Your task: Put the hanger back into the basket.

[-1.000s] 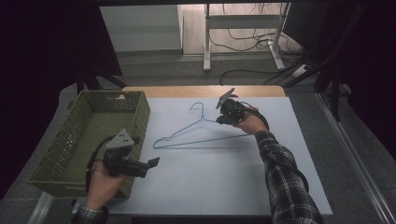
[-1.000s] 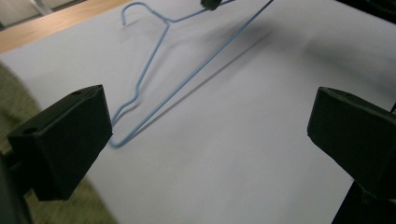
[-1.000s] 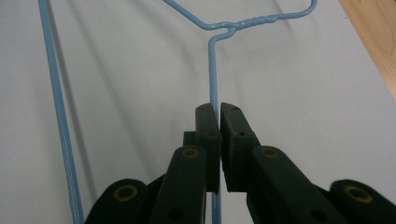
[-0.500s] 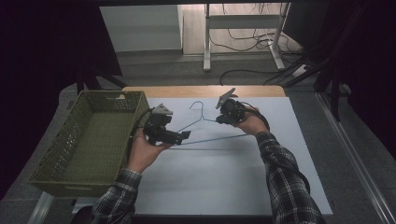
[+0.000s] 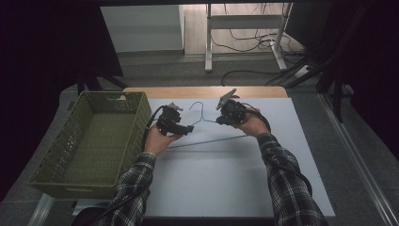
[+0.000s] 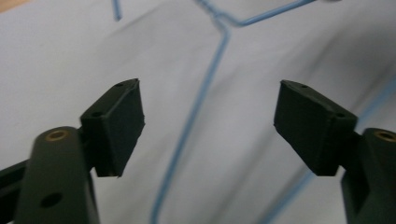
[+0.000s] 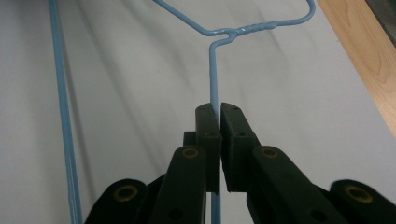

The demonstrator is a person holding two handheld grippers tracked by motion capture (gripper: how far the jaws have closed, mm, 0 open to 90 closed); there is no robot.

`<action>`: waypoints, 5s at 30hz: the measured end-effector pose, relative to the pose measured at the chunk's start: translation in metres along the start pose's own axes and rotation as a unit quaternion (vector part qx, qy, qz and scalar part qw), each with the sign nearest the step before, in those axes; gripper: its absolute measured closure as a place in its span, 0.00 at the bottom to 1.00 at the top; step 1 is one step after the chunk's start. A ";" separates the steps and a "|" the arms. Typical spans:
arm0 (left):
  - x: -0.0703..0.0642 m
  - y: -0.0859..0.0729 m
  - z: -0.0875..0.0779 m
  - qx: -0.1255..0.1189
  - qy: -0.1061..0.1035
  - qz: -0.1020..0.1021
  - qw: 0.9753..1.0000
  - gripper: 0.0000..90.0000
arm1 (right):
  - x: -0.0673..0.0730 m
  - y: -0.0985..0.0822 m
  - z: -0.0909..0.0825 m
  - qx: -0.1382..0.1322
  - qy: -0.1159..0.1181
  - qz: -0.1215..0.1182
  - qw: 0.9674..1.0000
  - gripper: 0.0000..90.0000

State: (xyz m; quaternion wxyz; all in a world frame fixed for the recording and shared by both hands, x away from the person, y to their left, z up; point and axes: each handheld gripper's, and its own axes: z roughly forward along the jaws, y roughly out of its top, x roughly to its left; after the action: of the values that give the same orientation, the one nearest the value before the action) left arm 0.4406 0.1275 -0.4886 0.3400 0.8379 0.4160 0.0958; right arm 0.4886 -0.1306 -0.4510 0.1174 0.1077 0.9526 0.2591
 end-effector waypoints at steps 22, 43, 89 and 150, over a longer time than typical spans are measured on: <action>0.013 -0.015 0.029 0.034 -0.036 0.042 0.998 0.89 | 0.004 -0.001 -0.001 -0.004 -0.003 -0.004 1.000 0.96; 0.005 -0.012 0.009 0.010 -0.145 0.103 0.984 0.96 | -0.001 -0.001 -0.011 0.005 0.009 0.025 1.000 0.72; -0.062 -0.007 -0.111 0.002 -0.187 0.129 0.974 0.40 | 0.077 -0.004 -0.097 -0.015 0.019 -0.078 0.997 0.97; -0.022 -0.021 -0.205 -0.067 -0.124 0.074 0.987 0.97 | 0.137 -0.070 -0.139 -0.142 0.025 0.134 0.980 0.24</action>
State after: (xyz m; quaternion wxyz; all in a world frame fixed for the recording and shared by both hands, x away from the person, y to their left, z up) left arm 0.3229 0.2199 -0.3456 0.4361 0.8472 0.3002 0.0432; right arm 0.3094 -0.2183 -0.3941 0.0721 0.2098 0.8857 0.4079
